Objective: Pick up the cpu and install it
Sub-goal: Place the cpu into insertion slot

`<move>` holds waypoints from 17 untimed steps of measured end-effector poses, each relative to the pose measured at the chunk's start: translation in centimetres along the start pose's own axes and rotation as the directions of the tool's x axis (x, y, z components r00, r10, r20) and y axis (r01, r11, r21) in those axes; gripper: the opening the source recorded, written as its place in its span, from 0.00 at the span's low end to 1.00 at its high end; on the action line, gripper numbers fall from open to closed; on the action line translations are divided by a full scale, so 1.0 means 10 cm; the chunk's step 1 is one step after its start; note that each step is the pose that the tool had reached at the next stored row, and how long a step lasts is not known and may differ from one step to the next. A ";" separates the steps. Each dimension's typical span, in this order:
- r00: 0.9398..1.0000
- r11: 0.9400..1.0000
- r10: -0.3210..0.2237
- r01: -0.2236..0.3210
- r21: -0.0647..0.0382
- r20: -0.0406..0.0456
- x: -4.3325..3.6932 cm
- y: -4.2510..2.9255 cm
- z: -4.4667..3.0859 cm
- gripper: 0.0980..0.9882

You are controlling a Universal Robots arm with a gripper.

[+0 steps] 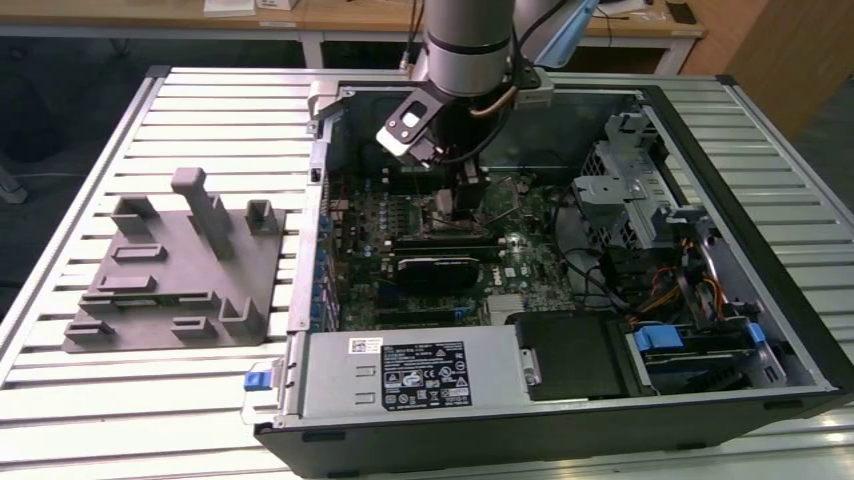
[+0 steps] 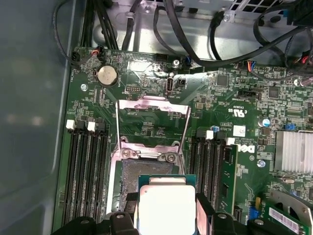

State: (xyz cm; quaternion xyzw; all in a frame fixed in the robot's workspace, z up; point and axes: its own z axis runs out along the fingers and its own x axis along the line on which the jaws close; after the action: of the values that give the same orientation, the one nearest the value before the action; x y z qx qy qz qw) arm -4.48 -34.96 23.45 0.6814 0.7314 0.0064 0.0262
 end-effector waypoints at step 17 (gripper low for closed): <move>0.999 0.999 0.042 -0.042 0.001 0.002 0.099 0.004 0.123 0.50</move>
State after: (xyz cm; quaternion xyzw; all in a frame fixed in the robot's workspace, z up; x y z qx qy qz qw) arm -4.45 -34.00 22.20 0.6966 0.7169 0.0057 0.0263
